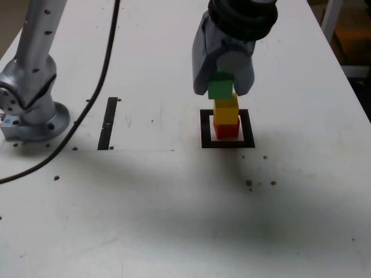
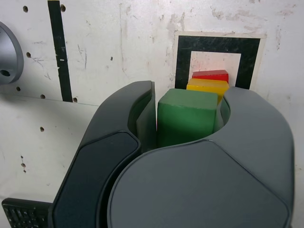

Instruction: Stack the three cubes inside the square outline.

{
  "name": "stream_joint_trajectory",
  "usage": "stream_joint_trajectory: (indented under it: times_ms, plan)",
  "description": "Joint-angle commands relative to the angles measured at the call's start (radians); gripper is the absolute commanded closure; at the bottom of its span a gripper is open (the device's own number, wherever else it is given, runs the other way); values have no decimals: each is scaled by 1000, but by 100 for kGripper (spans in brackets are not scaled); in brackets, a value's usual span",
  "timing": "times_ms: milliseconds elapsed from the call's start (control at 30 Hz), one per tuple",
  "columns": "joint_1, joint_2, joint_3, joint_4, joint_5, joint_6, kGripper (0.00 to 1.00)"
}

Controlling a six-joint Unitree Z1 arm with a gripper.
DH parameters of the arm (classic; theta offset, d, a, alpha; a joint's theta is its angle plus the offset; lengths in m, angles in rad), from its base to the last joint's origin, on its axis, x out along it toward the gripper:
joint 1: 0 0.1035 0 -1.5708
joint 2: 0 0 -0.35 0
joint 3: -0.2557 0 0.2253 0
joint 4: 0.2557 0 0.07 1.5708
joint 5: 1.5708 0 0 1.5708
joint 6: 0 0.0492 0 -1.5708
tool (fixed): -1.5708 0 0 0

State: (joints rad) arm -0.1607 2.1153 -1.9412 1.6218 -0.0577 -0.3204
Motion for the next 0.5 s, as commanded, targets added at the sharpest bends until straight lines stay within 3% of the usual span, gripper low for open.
stream_joint_trajectory:
  times_ms: [0, 467]
  plan:
    - [0, 5, 1, 15, -4, 1, 87]
    - [0, 29, -19, 7, -3, 3, 82]
